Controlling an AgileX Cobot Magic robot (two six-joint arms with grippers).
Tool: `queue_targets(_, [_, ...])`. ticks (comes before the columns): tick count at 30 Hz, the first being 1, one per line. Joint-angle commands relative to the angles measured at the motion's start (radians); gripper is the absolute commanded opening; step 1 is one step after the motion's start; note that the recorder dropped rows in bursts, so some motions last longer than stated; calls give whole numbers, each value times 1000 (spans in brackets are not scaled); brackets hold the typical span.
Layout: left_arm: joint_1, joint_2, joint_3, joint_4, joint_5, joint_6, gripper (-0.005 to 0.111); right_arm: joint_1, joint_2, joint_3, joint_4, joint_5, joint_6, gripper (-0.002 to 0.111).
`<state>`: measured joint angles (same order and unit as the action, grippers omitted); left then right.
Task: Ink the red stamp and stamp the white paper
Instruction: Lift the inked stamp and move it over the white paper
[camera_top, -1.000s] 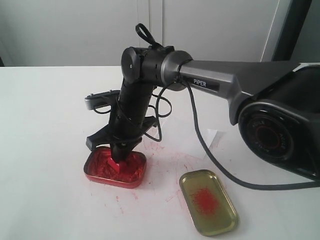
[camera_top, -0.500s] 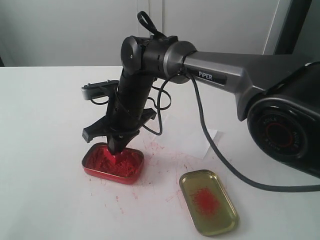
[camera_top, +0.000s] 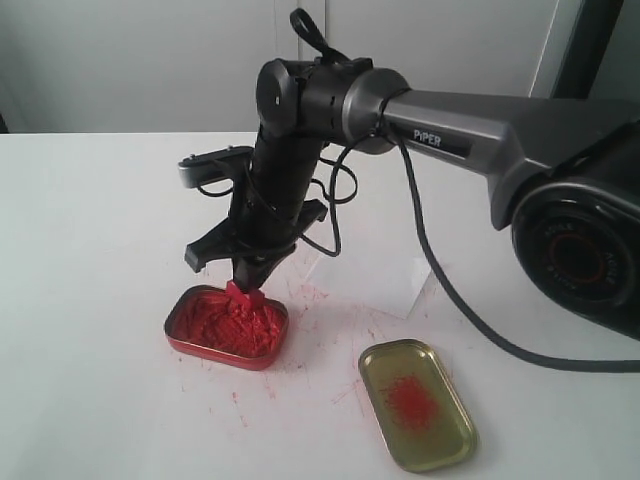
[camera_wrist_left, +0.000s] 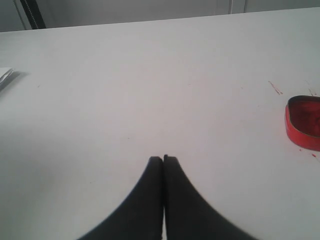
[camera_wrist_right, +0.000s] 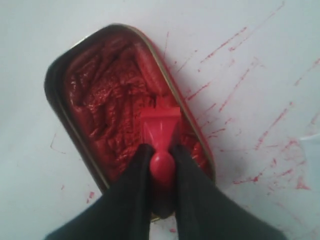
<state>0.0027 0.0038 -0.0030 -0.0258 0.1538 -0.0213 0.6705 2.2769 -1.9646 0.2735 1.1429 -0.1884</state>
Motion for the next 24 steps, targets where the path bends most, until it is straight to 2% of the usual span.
queue_targets(1, [-3,-4,3,1,-4,-1,0,-7,-39,2,-93,11,40,0])
queue_targets(20, [-3,-4,3,1,-4,-1,0,-163,-36,2,-252,41,243,0])
queue_targets(24, [-3,-4,3,1,-4,-1,0,-163,-20,2,-301,57,288,0])
